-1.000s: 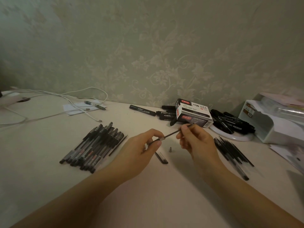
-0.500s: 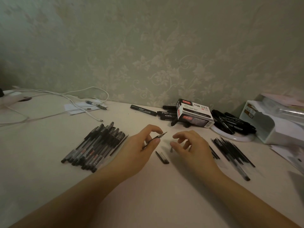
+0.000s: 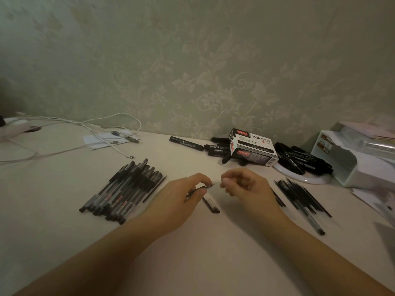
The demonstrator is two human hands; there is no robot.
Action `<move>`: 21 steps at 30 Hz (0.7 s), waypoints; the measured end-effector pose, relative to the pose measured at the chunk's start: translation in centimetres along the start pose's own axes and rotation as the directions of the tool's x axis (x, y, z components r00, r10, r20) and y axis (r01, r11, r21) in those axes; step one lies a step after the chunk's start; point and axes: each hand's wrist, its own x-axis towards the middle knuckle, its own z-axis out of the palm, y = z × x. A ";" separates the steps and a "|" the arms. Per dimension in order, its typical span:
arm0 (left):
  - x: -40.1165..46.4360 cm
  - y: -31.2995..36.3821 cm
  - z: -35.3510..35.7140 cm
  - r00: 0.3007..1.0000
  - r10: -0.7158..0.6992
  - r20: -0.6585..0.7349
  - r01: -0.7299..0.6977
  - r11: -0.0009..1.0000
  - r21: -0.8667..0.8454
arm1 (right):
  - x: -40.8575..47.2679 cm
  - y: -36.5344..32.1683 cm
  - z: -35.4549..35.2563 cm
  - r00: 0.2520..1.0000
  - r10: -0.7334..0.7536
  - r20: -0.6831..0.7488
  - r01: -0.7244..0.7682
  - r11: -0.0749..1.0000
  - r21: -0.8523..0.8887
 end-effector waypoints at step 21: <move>0.1 1.0 0.4 0.992 0.125 -0.035 -0.121 0.988 0.093 | -0.6 0.4 1.1 0.989 -0.099 0.109 0.120 0.971 -0.205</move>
